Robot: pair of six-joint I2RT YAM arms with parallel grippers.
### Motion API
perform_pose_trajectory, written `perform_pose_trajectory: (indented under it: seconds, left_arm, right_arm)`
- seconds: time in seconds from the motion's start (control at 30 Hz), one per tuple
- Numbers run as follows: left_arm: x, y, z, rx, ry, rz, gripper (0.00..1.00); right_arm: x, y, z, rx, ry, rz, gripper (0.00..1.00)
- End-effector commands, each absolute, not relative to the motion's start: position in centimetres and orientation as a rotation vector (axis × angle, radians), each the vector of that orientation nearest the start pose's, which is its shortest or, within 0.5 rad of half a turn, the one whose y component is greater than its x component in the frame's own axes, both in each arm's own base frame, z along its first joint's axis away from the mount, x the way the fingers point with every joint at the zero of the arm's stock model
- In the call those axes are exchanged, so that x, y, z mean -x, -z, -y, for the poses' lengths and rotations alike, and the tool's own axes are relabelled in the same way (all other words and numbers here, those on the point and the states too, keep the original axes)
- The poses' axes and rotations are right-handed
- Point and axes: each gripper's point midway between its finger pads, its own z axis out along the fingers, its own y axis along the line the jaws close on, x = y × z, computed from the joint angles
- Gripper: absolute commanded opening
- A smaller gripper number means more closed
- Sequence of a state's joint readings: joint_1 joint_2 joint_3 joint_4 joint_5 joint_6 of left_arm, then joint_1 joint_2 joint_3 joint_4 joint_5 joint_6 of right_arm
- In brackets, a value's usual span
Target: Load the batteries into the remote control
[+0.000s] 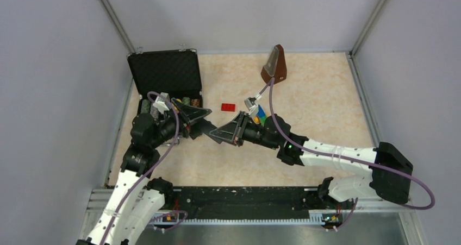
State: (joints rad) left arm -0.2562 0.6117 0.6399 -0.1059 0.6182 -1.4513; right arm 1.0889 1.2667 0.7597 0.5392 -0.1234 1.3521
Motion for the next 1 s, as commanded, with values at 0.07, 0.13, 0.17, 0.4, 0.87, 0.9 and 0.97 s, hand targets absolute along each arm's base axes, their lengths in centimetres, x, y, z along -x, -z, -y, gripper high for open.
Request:
perform_pose_trajectory:
  seconds: [0.07, 0.13, 0.17, 0.4, 0.87, 0.9, 0.97]
  left_arm:
    - [-19.4, -32.3, 17.9, 0.514, 1.549, -1.854, 0.98]
    - [-19.5, -30.5, 16.8, 0.553, 1.413, -1.914, 0.98]
    - [-19.6, -29.6, 16.3, 0.565, 1.353, -1.936, 0.99]
    - [-18.4, -24.1, 12.4, 0.681, 1.022, -2.031, 0.99]
    - [-17.4, -23.8, 11.7, 0.623, 0.971, -2.033, 0.98]
    - [-17.4, -23.7, 11.7, 0.623, 0.968, -2.036, 0.98]
    - [-17.5, -23.6, 11.7, 0.623, 0.964, -2.042, 0.99]
  right_arm:
    - [-14.9, -30.4, -40.4, -0.090, -1.864, -1.923, 0.00]
    - [-15.5, -30.0, -39.6, -0.093, -1.789, -1.928, 0.00]
    - [-15.9, -29.5, -39.1, -0.094, -1.735, -1.939, 0.00]
    - [-19.3, -24.2, -32.3, 0.038, -1.046, -2.048, 0.00]
    - [-23.4, -15.0, -23.0, 0.457, -0.030, -2.147, 0.00]
    - [-23.5, -14.6, -22.9, 0.476, -0.009, -2.148, 0.00]
    - [-23.7, -14.1, -23.0, 0.516, 0.020, -2.141, 0.00]
